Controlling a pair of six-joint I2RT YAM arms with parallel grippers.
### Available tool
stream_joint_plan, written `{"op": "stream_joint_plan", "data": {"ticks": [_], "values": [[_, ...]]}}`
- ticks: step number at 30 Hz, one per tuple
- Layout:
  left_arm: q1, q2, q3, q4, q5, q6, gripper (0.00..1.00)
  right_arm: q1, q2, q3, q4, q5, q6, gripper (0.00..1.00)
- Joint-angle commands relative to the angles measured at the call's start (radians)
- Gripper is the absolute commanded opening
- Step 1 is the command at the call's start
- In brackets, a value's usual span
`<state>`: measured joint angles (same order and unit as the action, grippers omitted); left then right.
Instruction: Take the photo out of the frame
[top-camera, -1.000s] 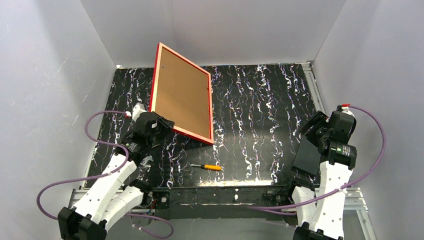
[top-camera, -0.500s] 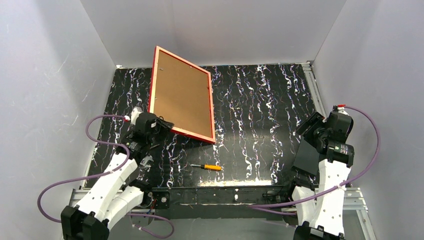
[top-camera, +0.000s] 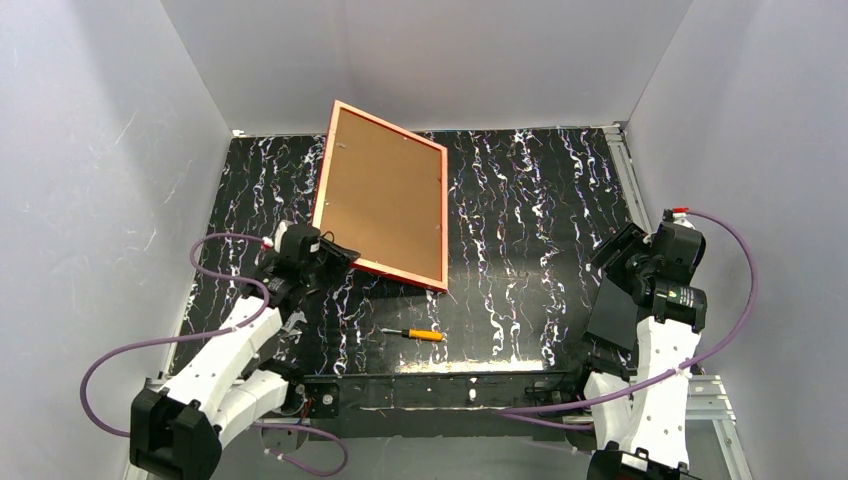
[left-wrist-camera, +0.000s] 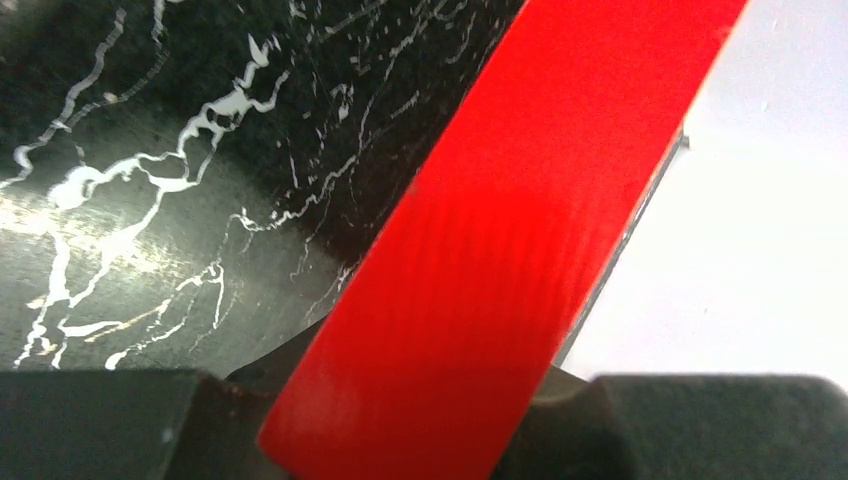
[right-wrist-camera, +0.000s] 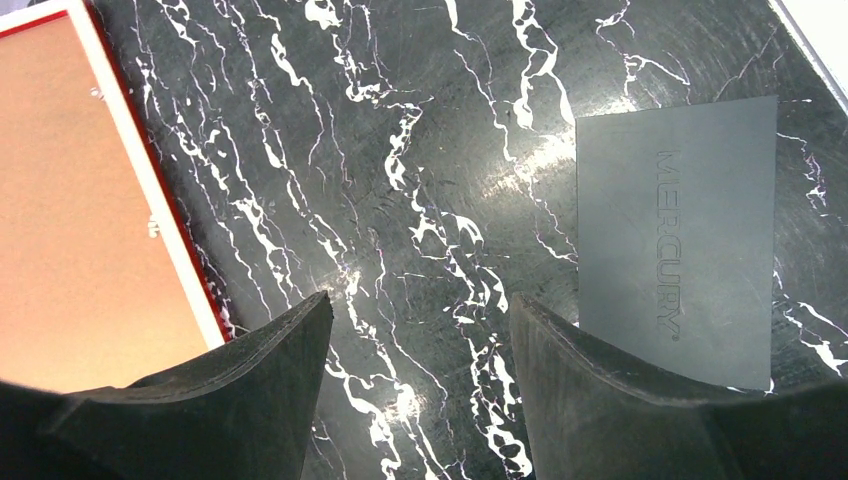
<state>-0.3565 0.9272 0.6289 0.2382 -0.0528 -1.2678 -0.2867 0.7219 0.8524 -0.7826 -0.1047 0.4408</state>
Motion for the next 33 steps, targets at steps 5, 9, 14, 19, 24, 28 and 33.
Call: {"op": "stream_joint_plan", "data": {"ticks": [5,9,14,19,24,28,33], "values": [[-0.099,0.228,-0.005,-0.023,0.306,0.134,0.0,0.001,0.013,-0.013,0.045,-0.02,-0.011,0.73],[-0.15,0.392,0.02,0.162,0.363,0.08,0.0,0.001,0.014,-0.011,0.043,-0.014,-0.011,0.73],[-0.249,0.576,0.152,0.205,0.33,0.078,0.0,0.002,0.006,-0.002,0.032,0.002,-0.011,0.73],[-0.311,0.771,0.239,0.306,0.335,-0.011,0.0,0.003,-0.007,0.01,0.017,0.024,-0.018,0.73],[-0.332,0.89,0.302,0.332,0.279,-0.065,0.0,0.002,-0.009,0.006,0.013,0.03,-0.021,0.73],[-0.33,0.932,0.385,0.201,0.243,-0.026,0.0,0.003,-0.014,0.002,0.013,0.033,-0.022,0.73],[-0.318,1.036,0.487,0.12,0.275,-0.034,0.0,0.001,-0.006,-0.005,0.018,0.027,-0.021,0.73]]}}
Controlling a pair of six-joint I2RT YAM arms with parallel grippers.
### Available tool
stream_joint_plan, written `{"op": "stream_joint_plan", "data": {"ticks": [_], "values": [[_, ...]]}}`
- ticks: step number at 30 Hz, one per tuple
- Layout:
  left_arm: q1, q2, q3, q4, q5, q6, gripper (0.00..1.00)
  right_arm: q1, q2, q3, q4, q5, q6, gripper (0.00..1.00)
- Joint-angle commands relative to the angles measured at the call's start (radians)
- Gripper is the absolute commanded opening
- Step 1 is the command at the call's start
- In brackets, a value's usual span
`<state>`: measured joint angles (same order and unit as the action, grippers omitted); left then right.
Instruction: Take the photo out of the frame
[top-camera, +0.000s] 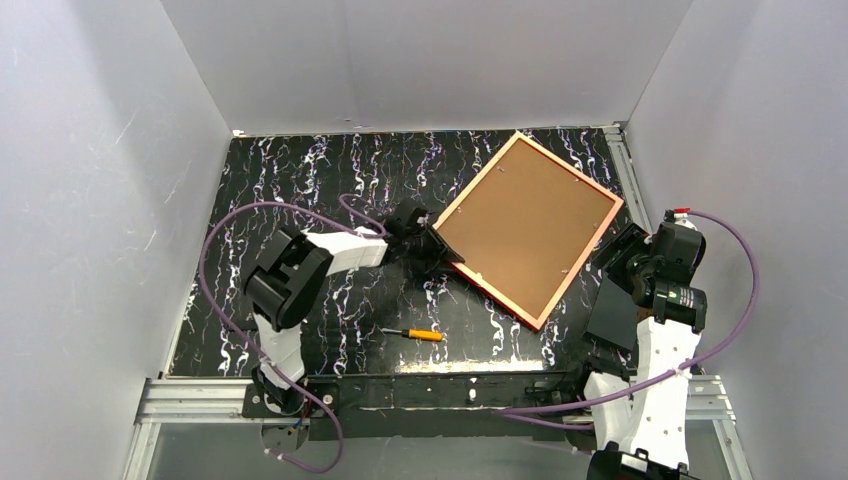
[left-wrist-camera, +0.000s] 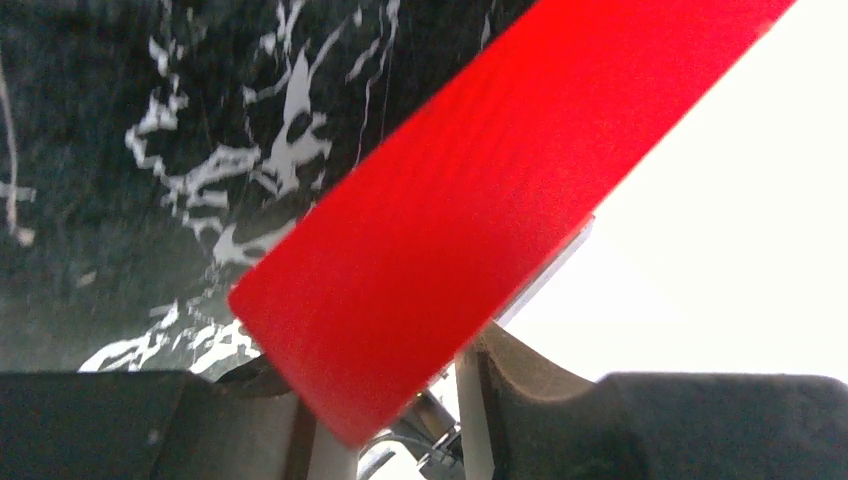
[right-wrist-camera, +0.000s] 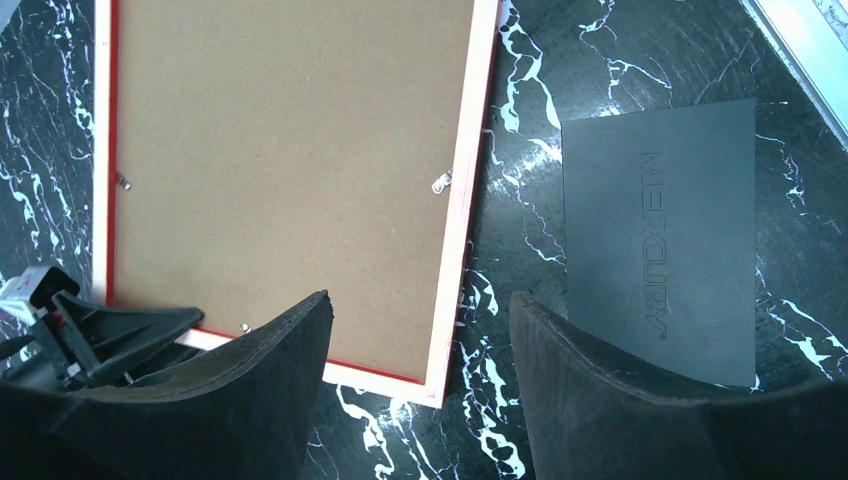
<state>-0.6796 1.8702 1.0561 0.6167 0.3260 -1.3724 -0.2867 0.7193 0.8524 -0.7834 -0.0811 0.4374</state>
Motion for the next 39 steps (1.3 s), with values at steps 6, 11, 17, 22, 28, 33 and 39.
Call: {"op": "stream_joint_plan", "data": {"ticks": [6,11,17,22,28,33,39], "values": [[0.03,0.149,0.106,-0.269,-0.078,0.067,0.0,0.003,-0.011,-0.013,0.025,0.006,-0.019,0.73],[0.047,0.114,0.131,-0.351,-0.089,0.164,0.41,0.003,0.006,-0.012,0.022,-0.014,-0.017,0.73],[0.062,0.022,0.09,-0.465,-0.039,0.282,0.98,0.008,0.031,-0.018,0.025,-0.046,-0.018,0.73],[0.078,-0.172,0.014,-0.625,-0.08,0.495,0.98,0.042,0.092,-0.018,0.02,-0.085,0.005,0.73],[0.142,-0.46,-0.005,-0.852,-0.067,0.765,0.98,0.344,0.195,-0.037,0.096,-0.028,0.068,0.73],[0.188,-0.618,0.069,-0.914,-0.176,0.923,0.98,0.762,0.395,0.029,0.201,-0.024,-0.002,0.71],[0.214,-0.666,0.061,-0.879,-0.438,1.096,0.98,1.234,0.684,0.215,0.207,0.072,-0.18,0.73]]}}
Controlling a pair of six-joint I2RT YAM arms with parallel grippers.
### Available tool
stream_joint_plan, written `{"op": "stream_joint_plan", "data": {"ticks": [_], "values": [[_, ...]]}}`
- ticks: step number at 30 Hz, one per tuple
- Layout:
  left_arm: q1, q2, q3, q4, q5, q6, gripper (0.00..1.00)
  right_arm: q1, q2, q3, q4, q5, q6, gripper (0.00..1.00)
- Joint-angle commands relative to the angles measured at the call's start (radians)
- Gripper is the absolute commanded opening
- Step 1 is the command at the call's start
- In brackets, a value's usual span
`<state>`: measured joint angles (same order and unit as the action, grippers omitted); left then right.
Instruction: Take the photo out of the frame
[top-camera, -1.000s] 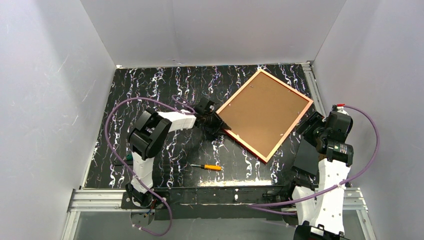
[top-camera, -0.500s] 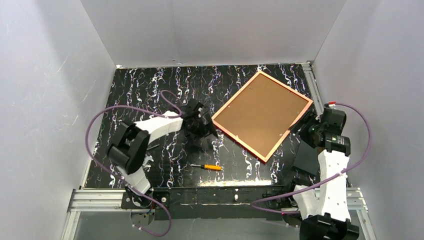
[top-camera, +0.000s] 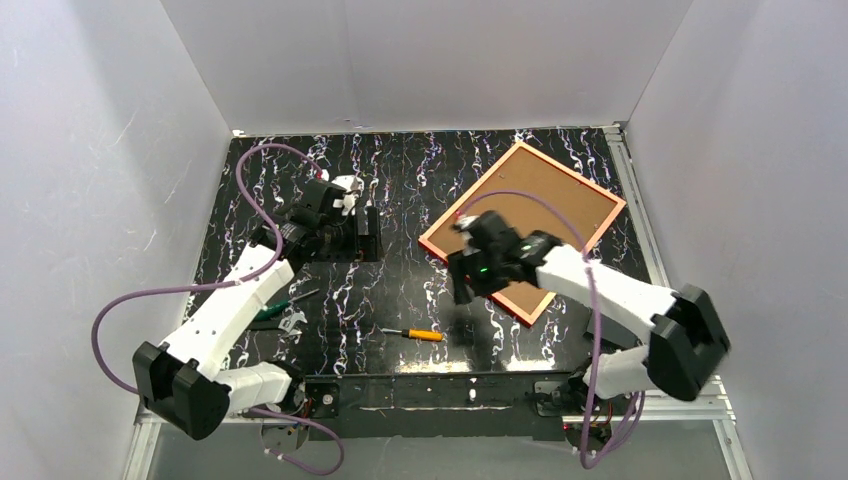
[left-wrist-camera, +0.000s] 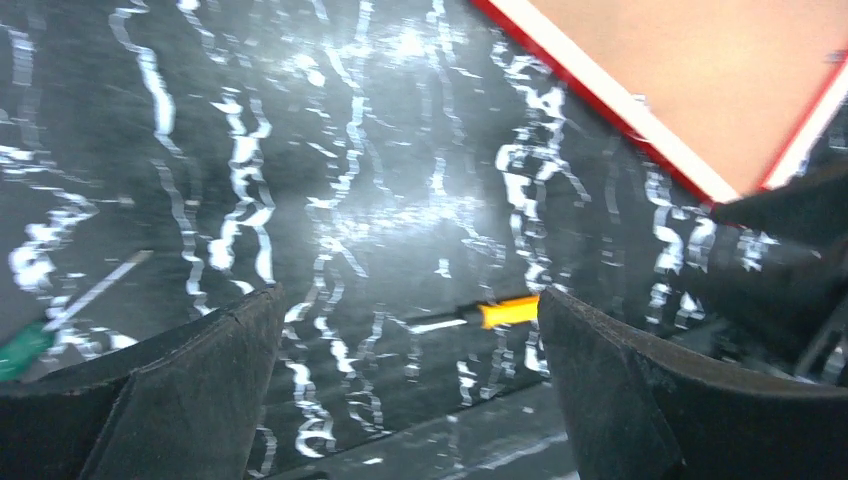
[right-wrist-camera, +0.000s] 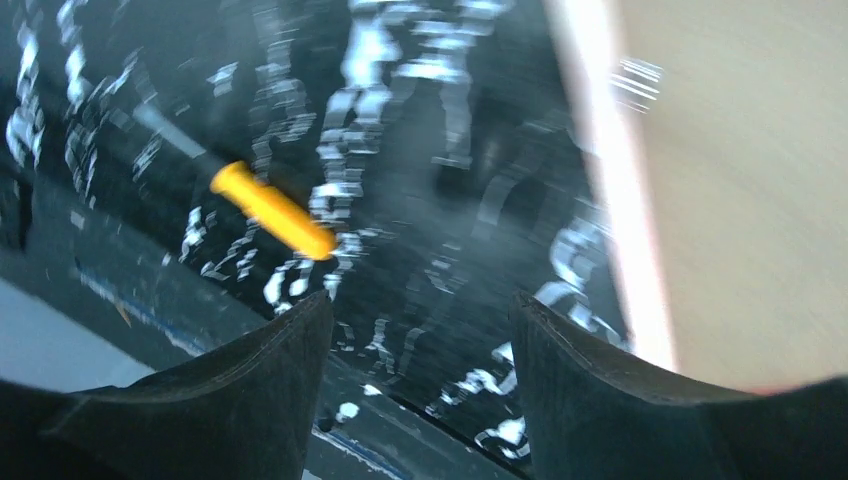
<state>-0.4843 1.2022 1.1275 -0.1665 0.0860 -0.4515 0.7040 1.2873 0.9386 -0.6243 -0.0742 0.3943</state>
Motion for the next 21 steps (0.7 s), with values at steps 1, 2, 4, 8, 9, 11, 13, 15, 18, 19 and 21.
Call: {"op": "stream_joint_plan", "data": {"ticks": [1,2,4,8,9,11,13,15,18,19,21], "values": [[0.024,-0.001,-0.028,-0.096,-0.221,0.19,0.98,0.294,0.152,0.15,0.052,0.103,-0.156,0.73],[0.029,-0.004,-0.044,-0.1,-0.243,0.198,0.98,0.334,0.178,0.156,0.065,0.125,-0.173,0.73],[0.04,-0.02,-0.07,-0.104,-0.247,0.2,0.98,0.394,0.222,0.16,0.093,0.158,-0.195,0.73],[0.052,-0.067,-0.094,-0.066,-0.238,0.206,0.98,0.447,0.27,0.141,0.179,0.161,-0.222,0.73],[0.061,-0.076,-0.097,-0.061,-0.24,0.199,0.98,0.459,0.284,0.136,0.197,0.162,-0.225,0.73],[0.085,-0.092,-0.109,-0.054,-0.246,0.183,0.98,0.479,0.314,0.135,0.219,0.174,-0.228,0.72],[0.109,-0.1,-0.118,-0.051,-0.243,0.168,0.98,0.492,0.332,0.127,0.251,0.171,-0.229,0.72],[0.13,-0.097,-0.116,-0.055,-0.23,0.155,0.98,0.503,0.348,0.12,0.273,0.17,-0.229,0.7],[0.156,-0.091,-0.117,-0.056,-0.202,0.134,0.98,0.524,0.37,0.105,0.291,0.192,-0.23,0.66],[0.161,-0.09,-0.118,-0.055,-0.195,0.127,0.98,0.532,0.375,0.097,0.297,0.198,-0.229,0.65],[0.171,-0.089,-0.121,-0.054,-0.187,0.117,0.98,0.545,0.379,0.08,0.31,0.21,-0.224,0.63]]}}
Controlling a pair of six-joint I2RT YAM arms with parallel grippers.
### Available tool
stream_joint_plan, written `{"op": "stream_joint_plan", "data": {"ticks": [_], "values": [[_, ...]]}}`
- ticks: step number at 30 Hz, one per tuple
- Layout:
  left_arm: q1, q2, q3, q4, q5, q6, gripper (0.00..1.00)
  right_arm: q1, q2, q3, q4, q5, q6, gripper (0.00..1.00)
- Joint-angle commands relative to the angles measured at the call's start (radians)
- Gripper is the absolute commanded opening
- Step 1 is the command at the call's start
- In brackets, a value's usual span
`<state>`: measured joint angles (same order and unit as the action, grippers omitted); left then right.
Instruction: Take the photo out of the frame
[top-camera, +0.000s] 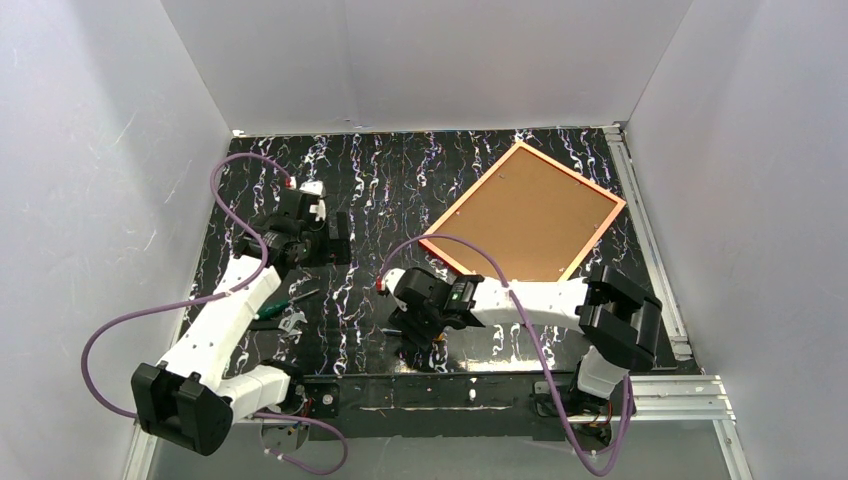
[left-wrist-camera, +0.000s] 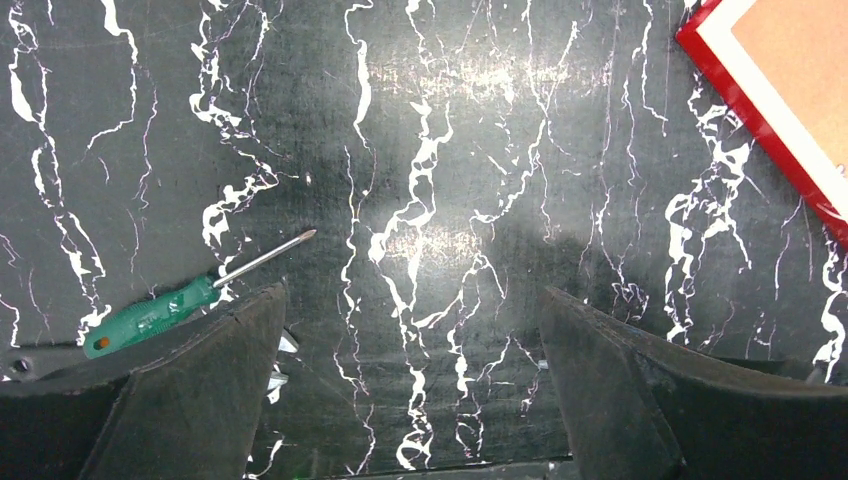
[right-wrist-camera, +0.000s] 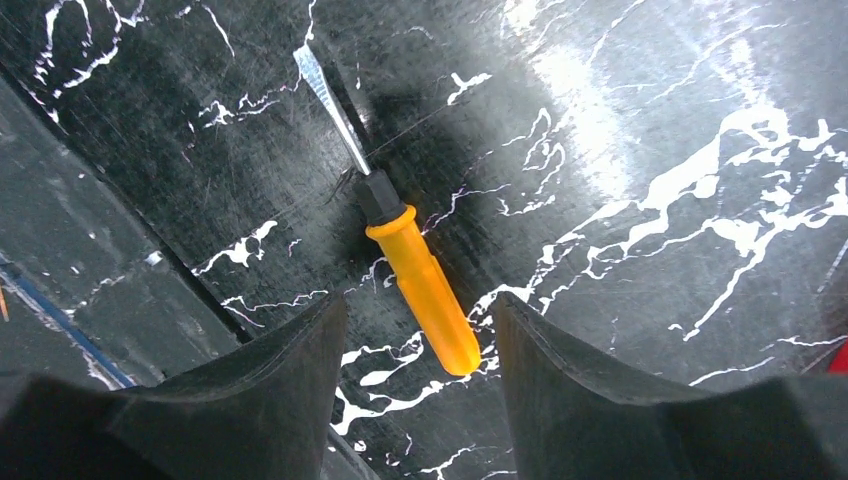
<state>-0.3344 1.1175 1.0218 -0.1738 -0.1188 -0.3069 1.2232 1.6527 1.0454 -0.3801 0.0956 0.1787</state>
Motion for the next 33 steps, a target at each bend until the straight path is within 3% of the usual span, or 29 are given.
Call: {"op": "stream_joint_plan", "data": {"ticks": [1,7,13,16,21,24,27,30,33], "values": [[0.025,-0.003,-0.017,-0.045,0.022,-0.032,0.98,0.033,0.014,-0.035,0.074,0.049,-0.003,0.61],[0.048,0.014,-0.023,-0.038,0.06,-0.066,0.98,0.041,0.032,-0.082,0.118,0.059,0.025,0.47],[0.062,0.034,-0.03,-0.023,0.116,-0.081,0.98,0.041,0.0,-0.122,0.151,0.123,0.057,0.23],[0.066,0.046,-0.038,0.009,0.233,-0.085,0.98,0.041,-0.08,-0.15,0.166,0.205,0.089,0.08],[0.066,0.091,-0.061,0.139,0.497,-0.124,0.98,-0.011,-0.304,-0.254,0.209,0.289,0.18,0.01],[0.067,0.16,-0.07,0.284,0.703,-0.197,0.98,-0.165,-0.469,-0.346,0.236,0.156,0.293,0.01],[0.065,0.257,-0.145,0.629,0.892,-0.429,0.98,-0.382,-0.63,-0.457,0.327,-0.15,0.402,0.01],[0.044,0.37,-0.213,1.031,0.977,-0.718,0.98,-0.518,-0.714,-0.513,0.37,-0.326,0.49,0.01],[-0.011,0.449,-0.231,1.236,0.994,-0.868,0.98,-0.575,-0.697,-0.507,0.365,-0.437,0.531,0.01]]}}
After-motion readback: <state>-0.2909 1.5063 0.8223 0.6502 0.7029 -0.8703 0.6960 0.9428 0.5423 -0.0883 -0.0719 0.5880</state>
